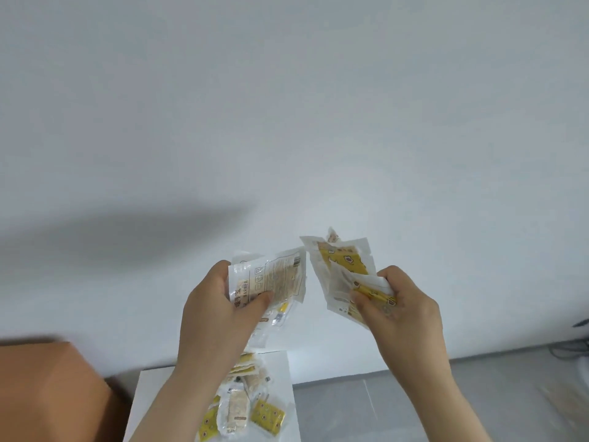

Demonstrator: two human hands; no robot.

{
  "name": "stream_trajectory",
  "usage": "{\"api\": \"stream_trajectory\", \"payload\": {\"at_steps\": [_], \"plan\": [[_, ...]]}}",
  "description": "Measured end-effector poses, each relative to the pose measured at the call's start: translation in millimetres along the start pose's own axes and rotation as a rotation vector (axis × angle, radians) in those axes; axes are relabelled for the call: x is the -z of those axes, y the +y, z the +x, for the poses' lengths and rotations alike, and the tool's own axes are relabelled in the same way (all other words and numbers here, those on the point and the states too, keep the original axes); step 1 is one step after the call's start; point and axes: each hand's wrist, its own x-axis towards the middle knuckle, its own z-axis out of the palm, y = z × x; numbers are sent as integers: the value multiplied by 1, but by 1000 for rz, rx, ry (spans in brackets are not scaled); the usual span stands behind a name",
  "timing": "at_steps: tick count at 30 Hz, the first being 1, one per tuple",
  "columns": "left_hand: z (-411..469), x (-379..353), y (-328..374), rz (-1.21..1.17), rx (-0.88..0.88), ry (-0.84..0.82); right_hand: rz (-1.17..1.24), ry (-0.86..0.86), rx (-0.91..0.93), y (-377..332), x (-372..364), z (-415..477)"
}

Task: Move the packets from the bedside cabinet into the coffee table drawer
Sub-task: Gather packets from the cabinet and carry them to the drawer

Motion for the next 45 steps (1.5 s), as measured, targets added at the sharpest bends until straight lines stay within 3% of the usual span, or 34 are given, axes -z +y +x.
{"api": "stream_trajectory", "payload": {"at_steps": [10, 24, 45], "plan": [[-66, -139, 79, -48, -172, -367, -100, 348, -191, 78, 154, -60], [-274, -343, 189, -150, -269, -747, -264, 644, -348, 207, 398, -208], [-418, -638, 292, -39, -525, -1342, -439, 1053, -810, 358, 570, -286]]}}
